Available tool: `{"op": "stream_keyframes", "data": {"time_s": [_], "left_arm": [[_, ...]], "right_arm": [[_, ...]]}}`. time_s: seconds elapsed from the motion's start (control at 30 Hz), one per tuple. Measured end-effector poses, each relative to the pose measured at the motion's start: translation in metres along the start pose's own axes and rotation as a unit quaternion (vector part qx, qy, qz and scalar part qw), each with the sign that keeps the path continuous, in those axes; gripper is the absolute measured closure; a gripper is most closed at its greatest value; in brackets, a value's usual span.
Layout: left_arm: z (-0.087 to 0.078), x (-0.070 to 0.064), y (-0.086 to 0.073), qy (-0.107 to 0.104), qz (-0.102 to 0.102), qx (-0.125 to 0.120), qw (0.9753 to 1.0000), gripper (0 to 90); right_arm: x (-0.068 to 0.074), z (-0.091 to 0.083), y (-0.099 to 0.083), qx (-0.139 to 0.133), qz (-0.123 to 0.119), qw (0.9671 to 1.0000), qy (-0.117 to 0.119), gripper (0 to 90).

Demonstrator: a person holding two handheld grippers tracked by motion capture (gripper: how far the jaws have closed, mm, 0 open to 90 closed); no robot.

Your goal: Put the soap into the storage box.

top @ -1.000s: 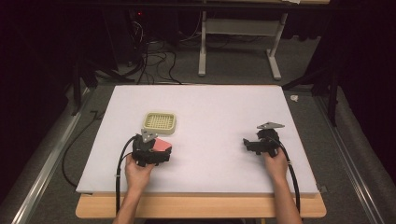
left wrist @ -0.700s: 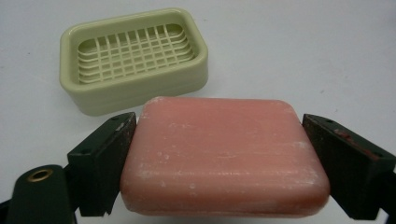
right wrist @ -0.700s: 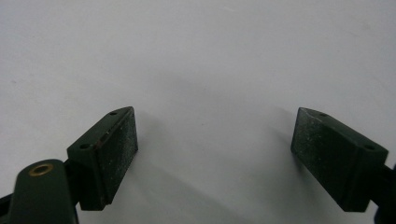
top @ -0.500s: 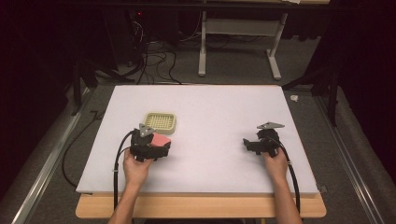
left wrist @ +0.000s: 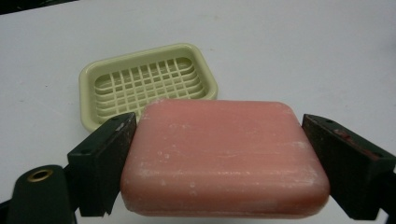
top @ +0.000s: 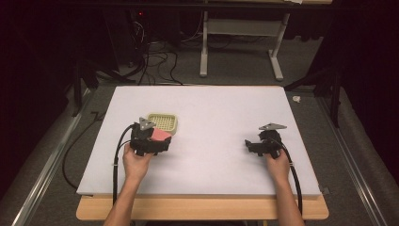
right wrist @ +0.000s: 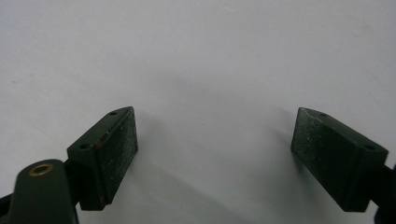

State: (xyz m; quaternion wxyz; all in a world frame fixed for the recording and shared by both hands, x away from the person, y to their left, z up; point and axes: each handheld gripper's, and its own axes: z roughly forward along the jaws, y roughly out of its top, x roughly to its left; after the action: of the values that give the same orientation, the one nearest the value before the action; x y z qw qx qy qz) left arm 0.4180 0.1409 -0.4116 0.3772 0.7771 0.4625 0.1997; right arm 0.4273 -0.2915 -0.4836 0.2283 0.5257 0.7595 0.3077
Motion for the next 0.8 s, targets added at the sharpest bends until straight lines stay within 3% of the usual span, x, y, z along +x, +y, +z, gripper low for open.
{"op": "stream_keyframes", "data": {"time_s": [0.17,0.33,0.8], "left_arm": [[0.002,0.005,0.006,0.004,0.000,0.003,1.0000,13.9],[0.005,0.009,0.013,-0.006,-0.008,0.002,0.9999,13.9],[0.016,0.020,0.029,0.003,-0.012,0.006,0.9999,13.9]], "right_arm": [[0.000,0.000,0.000,0.000,-0.001,1.0000,0.000,15.3],[0.000,0.000,0.000,0.000,-0.001,1.0000,0.000,15.3],[0.000,0.000,0.000,0.000,0.000,1.0000,0.000,15.3]]}}
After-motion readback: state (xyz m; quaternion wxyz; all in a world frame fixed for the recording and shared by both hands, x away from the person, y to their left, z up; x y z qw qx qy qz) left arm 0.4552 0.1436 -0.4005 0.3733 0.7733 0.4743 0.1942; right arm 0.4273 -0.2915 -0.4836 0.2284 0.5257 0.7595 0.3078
